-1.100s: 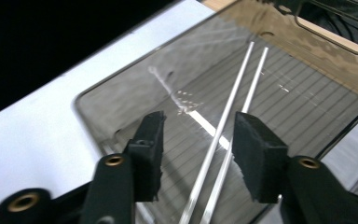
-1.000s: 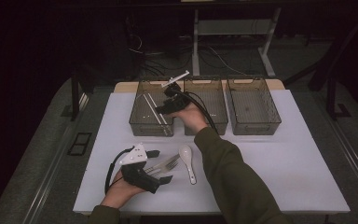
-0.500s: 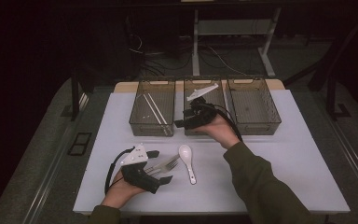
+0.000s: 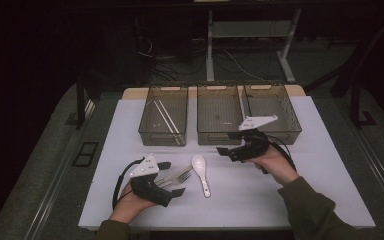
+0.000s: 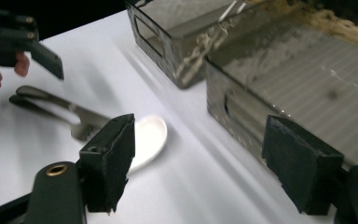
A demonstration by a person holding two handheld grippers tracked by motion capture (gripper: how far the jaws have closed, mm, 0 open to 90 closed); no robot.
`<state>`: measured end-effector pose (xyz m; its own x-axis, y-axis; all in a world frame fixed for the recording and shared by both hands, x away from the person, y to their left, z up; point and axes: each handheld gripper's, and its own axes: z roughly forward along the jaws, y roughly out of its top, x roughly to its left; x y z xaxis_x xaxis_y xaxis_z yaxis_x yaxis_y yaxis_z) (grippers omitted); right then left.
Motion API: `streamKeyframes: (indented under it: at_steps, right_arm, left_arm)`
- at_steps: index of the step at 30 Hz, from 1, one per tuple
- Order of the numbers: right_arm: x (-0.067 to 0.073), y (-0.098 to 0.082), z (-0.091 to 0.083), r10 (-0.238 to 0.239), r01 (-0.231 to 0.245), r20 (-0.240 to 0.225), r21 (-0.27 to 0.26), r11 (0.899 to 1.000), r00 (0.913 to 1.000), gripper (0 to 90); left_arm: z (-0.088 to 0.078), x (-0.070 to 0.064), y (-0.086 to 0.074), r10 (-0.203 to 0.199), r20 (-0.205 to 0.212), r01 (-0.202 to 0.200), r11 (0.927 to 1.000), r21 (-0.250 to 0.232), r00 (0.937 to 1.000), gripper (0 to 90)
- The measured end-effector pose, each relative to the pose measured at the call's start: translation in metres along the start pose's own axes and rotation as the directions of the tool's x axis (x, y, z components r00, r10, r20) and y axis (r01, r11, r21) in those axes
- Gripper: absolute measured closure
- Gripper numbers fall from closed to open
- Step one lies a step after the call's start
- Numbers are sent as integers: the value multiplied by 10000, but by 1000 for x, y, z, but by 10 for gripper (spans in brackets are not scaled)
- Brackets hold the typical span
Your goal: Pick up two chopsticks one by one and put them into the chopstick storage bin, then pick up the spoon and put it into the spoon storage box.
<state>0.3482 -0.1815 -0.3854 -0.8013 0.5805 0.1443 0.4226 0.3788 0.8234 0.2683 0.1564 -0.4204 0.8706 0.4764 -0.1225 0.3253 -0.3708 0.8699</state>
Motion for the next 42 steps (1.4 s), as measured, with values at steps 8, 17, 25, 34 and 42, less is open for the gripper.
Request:
streamKeyframes:
  at_steps: [8,17,25,34,42]
  right_arm:
    - [-5,-42,-36,139,-137,572,-39,9999,9983,195]
    - [-9,-83,-68,413,-425,1086,85,9991,9932,187]
    - [-11,-112,-81,438,-538,1360,711,9960,9897,170]
    - [-6,-116,-86,442,-512,1236,539,9972,9914,160]
    - [-7,-116,-87,476,-546,1330,496,9973,9900,160]
  left_arm:
    - [1,-3,2,-25,343,24,10000,18,9994,184]
    - [3,-5,5,-120,839,101,9997,229,9964,558]
    - [10,-12,10,8,1127,-57,9990,434,9936,890]
    - [33,-21,9,326,1383,-483,9926,1114,9898,891]
    - [56,-29,8,754,1322,-1030,9708,2168,9884,891]
